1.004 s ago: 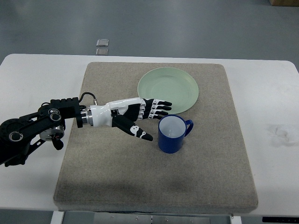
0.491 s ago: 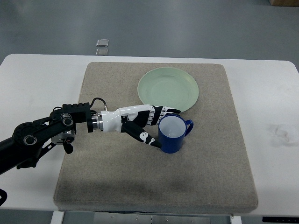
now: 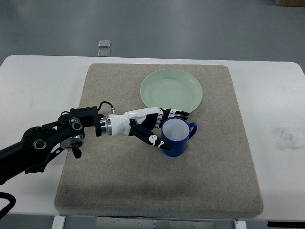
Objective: Place cup left of plate with left hand
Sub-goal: 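Wrap the left hand fingers around the blue mug body, then lift the blue mug over the plate and carry it past the plate's far side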
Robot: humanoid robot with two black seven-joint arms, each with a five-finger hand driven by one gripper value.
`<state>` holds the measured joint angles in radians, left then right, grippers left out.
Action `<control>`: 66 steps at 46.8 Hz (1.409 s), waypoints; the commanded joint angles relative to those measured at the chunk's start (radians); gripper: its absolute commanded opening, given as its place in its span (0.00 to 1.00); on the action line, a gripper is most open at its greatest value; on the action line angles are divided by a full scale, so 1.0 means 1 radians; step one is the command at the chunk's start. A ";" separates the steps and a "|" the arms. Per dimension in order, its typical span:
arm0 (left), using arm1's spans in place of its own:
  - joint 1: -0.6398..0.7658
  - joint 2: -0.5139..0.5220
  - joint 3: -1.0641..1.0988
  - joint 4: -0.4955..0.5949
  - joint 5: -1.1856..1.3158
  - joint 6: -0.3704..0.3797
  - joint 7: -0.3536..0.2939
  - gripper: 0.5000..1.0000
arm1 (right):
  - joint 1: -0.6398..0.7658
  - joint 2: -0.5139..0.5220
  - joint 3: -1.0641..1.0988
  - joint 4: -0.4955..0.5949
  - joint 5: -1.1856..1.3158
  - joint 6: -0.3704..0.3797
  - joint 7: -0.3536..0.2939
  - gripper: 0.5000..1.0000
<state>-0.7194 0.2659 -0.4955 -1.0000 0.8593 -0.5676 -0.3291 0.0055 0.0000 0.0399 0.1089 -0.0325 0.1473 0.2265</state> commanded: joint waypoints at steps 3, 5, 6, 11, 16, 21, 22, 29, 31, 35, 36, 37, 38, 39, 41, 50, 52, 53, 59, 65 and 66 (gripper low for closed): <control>0.000 -0.005 0.000 0.000 0.000 0.005 0.001 0.99 | -0.001 0.000 0.000 0.000 0.000 0.000 -0.001 0.86; 0.000 -0.005 0.000 0.000 0.000 0.005 0.001 0.99 | -0.001 0.000 0.000 0.000 0.000 0.000 -0.001 0.86; 0.000 -0.005 0.000 -0.002 0.000 0.005 -0.001 0.99 | 0.001 0.000 0.000 0.000 0.000 0.000 0.001 0.86; 0.000 -0.005 0.000 -0.002 0.000 0.005 -0.001 0.98 | 0.001 0.000 0.000 0.000 0.000 0.000 0.001 0.86; 0.000 -0.013 0.000 0.000 0.000 0.005 -0.001 0.97 | 0.001 0.000 0.000 0.000 0.000 0.000 -0.001 0.86; 0.000 -0.016 0.000 0.001 0.000 0.005 -0.001 0.97 | -0.001 0.000 0.000 0.000 0.000 0.000 -0.001 0.86; 0.000 -0.017 0.000 0.001 0.000 0.005 -0.001 0.97 | 0.001 0.000 0.000 0.000 0.000 0.000 -0.001 0.86; 0.000 -0.019 0.000 0.007 0.000 0.006 -0.001 0.97 | 0.001 0.000 0.000 0.000 0.000 0.000 0.001 0.86; 0.000 -0.023 0.000 0.009 0.000 0.006 0.001 0.97 | 0.001 0.000 0.000 0.000 0.000 0.000 0.001 0.86; 0.000 -0.028 0.002 0.018 0.000 0.006 -0.001 0.97 | 0.001 0.000 0.000 0.000 -0.001 0.000 0.001 0.86; 0.000 -0.030 0.002 0.020 0.000 0.006 0.001 0.96 | -0.001 0.000 0.000 0.000 -0.001 0.000 0.001 0.86; 0.000 -0.030 0.003 0.020 0.000 0.006 0.001 0.96 | 0.001 0.000 0.000 0.000 0.000 0.000 -0.001 0.86; 0.000 -0.030 0.005 0.020 0.000 0.006 0.001 0.95 | -0.001 0.000 0.000 0.000 -0.001 0.000 0.001 0.86; 0.000 -0.030 0.006 0.020 0.000 0.006 -0.001 0.95 | 0.001 0.000 0.000 0.000 0.000 0.000 -0.001 0.86; 0.000 -0.030 0.009 0.020 0.000 0.006 -0.001 0.94 | 0.001 0.000 0.000 0.000 0.000 0.000 0.001 0.86; 0.000 -0.034 0.014 0.020 0.000 0.006 0.001 0.89 | 0.001 0.000 0.000 0.000 -0.001 0.000 0.001 0.86; 0.000 -0.034 0.014 0.021 0.000 0.006 0.001 0.88 | 0.001 0.000 0.000 0.000 0.000 0.000 -0.001 0.86; 0.000 -0.034 0.014 0.020 0.000 0.006 0.001 0.86 | 0.001 0.000 0.000 0.000 0.000 0.000 0.001 0.86; -0.002 -0.036 0.014 0.021 0.000 0.006 0.001 0.79 | 0.001 0.000 0.000 0.000 0.000 0.000 0.001 0.86; -0.003 -0.036 0.022 0.023 0.001 0.009 0.001 0.73 | 0.001 0.000 0.000 0.000 0.000 0.000 -0.001 0.86; -0.003 -0.036 0.022 0.023 0.001 0.012 0.001 0.73 | 0.001 0.000 0.000 0.000 0.000 0.000 0.001 0.86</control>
<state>-0.7210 0.2301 -0.4771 -0.9773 0.8592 -0.5600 -0.3283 0.0052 0.0000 0.0399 0.1090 -0.0329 0.1473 0.2265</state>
